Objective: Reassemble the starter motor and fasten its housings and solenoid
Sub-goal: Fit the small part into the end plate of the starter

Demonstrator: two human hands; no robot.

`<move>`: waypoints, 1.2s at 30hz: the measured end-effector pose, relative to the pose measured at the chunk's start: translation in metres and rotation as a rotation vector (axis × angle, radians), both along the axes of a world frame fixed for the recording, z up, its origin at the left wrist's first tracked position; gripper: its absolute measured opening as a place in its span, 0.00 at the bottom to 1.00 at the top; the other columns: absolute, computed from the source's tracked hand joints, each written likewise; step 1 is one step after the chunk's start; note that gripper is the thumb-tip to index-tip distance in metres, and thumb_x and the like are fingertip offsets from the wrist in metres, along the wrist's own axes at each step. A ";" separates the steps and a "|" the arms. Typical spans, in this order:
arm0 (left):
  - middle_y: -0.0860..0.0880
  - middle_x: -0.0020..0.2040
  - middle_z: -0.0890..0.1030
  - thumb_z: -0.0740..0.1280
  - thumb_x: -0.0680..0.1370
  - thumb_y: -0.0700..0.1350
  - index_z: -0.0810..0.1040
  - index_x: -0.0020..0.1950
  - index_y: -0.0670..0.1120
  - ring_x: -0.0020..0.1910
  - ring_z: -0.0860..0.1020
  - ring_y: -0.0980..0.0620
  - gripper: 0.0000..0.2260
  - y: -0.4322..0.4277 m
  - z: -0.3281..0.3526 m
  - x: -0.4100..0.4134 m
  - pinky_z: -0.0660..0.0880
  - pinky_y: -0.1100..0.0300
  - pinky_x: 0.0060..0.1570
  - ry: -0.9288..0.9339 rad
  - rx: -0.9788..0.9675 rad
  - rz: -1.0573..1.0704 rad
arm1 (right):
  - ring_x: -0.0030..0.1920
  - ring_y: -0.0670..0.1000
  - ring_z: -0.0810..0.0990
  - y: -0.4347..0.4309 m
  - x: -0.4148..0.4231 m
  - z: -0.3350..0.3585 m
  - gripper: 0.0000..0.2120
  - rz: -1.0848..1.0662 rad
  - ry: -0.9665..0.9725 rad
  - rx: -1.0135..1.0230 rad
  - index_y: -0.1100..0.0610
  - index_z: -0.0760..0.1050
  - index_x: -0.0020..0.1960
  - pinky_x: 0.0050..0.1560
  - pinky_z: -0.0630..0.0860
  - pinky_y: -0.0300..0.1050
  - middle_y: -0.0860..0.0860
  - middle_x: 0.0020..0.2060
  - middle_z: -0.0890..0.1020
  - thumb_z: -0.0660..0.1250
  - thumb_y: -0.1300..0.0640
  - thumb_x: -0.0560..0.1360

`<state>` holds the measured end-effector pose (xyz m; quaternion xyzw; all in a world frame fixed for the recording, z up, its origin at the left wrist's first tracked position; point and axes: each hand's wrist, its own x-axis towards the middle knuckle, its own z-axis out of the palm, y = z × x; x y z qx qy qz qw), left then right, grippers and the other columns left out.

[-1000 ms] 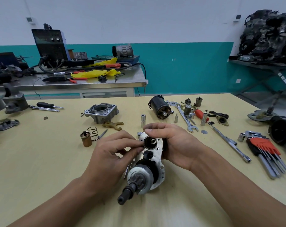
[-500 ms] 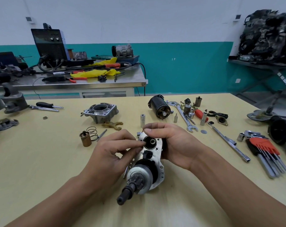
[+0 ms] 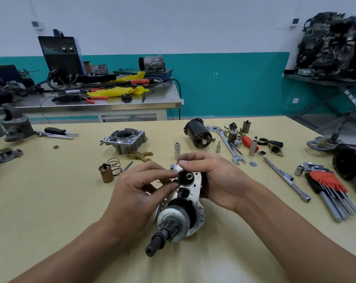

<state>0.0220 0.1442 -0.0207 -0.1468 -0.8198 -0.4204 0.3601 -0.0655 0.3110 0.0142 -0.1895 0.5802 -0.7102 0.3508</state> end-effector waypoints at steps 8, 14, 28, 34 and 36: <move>0.56 0.41 0.83 0.75 0.70 0.44 0.85 0.44 0.56 0.41 0.82 0.55 0.07 0.002 0.001 0.000 0.76 0.67 0.35 -0.026 0.054 -0.020 | 0.37 0.53 0.81 0.000 0.000 0.000 0.16 -0.011 -0.001 0.000 0.55 0.81 0.48 0.38 0.75 0.46 0.55 0.40 0.84 0.75 0.57 0.60; 0.56 0.43 0.82 0.73 0.73 0.40 0.85 0.48 0.56 0.42 0.81 0.55 0.11 -0.001 -0.002 -0.001 0.76 0.65 0.35 -0.028 0.007 -0.057 | 0.37 0.53 0.81 0.000 0.000 0.000 0.16 -0.011 -0.011 -0.004 0.55 0.80 0.48 0.38 0.75 0.46 0.54 0.40 0.84 0.75 0.58 0.61; 0.53 0.40 0.82 0.77 0.69 0.46 0.86 0.46 0.53 0.40 0.81 0.52 0.07 -0.001 -0.004 -0.002 0.77 0.63 0.34 0.015 0.053 0.030 | 0.36 0.53 0.81 0.000 0.000 0.000 0.15 -0.006 0.000 0.004 0.55 0.81 0.47 0.37 0.75 0.46 0.55 0.42 0.83 0.75 0.57 0.61; 0.56 0.43 0.81 0.74 0.73 0.42 0.85 0.48 0.53 0.43 0.82 0.53 0.08 -0.002 -0.004 -0.001 0.77 0.64 0.36 0.013 -0.035 -0.005 | 0.36 0.52 0.81 0.000 0.000 0.000 0.14 -0.009 -0.001 0.002 0.55 0.81 0.46 0.37 0.75 0.45 0.54 0.40 0.84 0.75 0.57 0.60; 0.56 0.44 0.81 0.73 0.74 0.43 0.85 0.52 0.53 0.45 0.81 0.53 0.09 -0.004 -0.004 0.000 0.76 0.65 0.38 0.001 -0.064 -0.036 | 0.35 0.51 0.81 0.000 0.000 0.000 0.13 -0.003 -0.003 -0.003 0.54 0.82 0.45 0.36 0.75 0.44 0.53 0.39 0.83 0.75 0.57 0.61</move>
